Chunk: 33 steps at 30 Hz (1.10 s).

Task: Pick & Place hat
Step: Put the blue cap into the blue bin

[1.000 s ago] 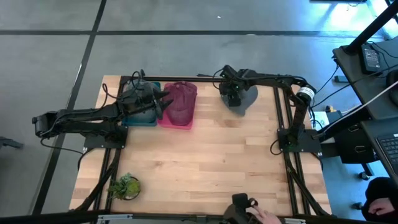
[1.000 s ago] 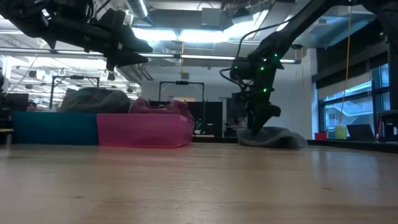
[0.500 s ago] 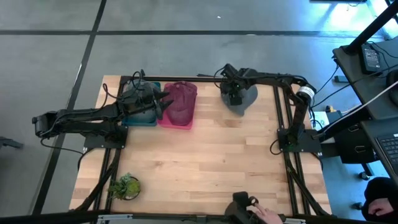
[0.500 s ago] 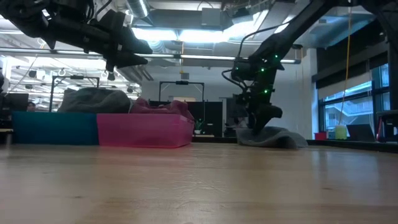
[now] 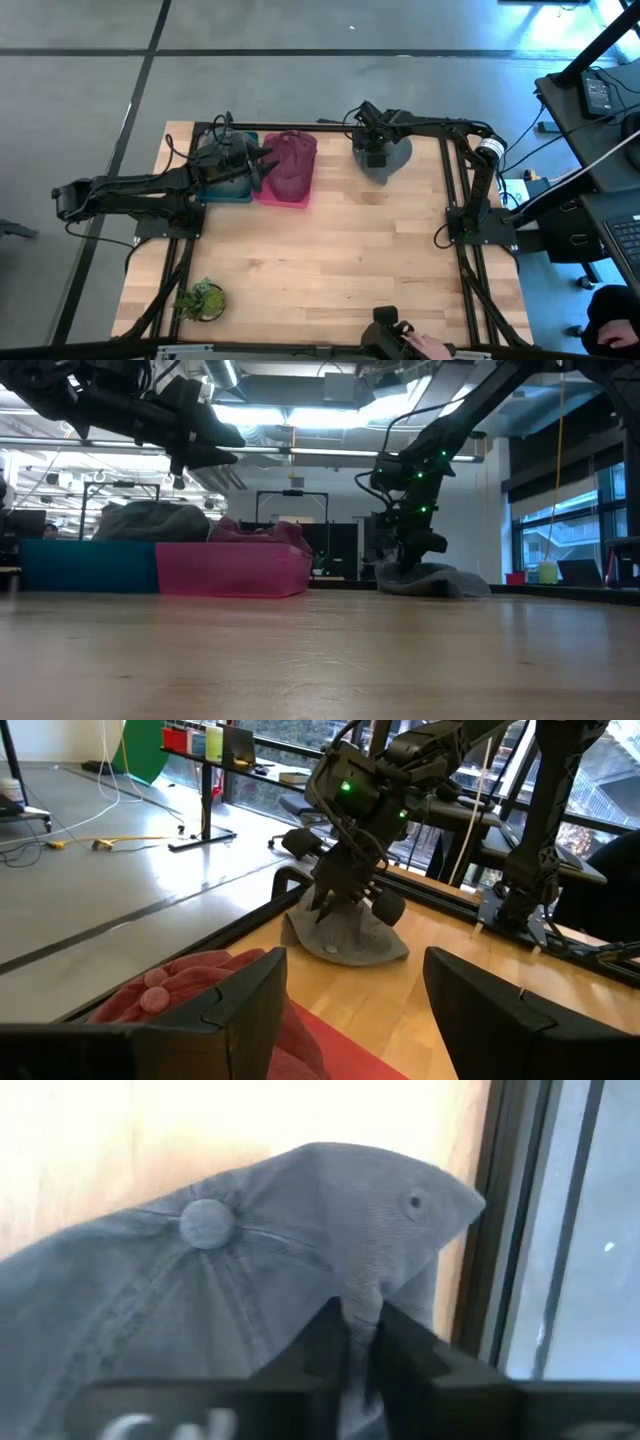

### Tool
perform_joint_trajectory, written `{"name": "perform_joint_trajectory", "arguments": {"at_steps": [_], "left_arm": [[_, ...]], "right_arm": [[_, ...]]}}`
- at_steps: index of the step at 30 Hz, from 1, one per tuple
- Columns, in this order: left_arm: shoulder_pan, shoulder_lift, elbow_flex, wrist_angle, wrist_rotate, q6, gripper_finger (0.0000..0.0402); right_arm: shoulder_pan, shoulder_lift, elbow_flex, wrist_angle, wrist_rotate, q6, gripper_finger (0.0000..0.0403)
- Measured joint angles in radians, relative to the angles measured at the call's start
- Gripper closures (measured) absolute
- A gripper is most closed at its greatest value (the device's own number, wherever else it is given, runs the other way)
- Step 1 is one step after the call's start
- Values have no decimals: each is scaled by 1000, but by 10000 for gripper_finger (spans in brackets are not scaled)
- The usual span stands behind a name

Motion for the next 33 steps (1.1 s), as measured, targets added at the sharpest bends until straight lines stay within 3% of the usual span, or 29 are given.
{"name": "perform_joint_trajectory", "arguments": {"at_steps": [2, 8, 11, 16, 21, 26, 30, 33], "left_arm": [[0, 0, 0, 0, 0, 0, 173], [-4, 1, 0, 1, 0, -25, 173], [-17, 1, 0, 6, -2, -81, 173], [-34, 1, 0, 6, -48, -118, 174], [-70, 50, 0, 21, -8, -208, 172], [-153, 151, 0, 226, 70, -99, 182], [-232, 245, 0, 423, -26, -98, 187], [-273, 312, 0, 535, -91, -97, 187]], "right_arm": [[0, 0, 0, 0, -19, 45, 388], [24, -30, -1, 5, -179, 289, 393], [80, -89, -1, 5, -199, 359, 395], [198, -241, -1, 10, -95, 455, 396], [276, -391, -7, 44, -72, 559, 396], [321, -512, -53, 195, -35, 656, 396], [355, -551, -60, 226, 79, 687, 396], [387, -545, -60, 239, 107, 689, 395]]}}
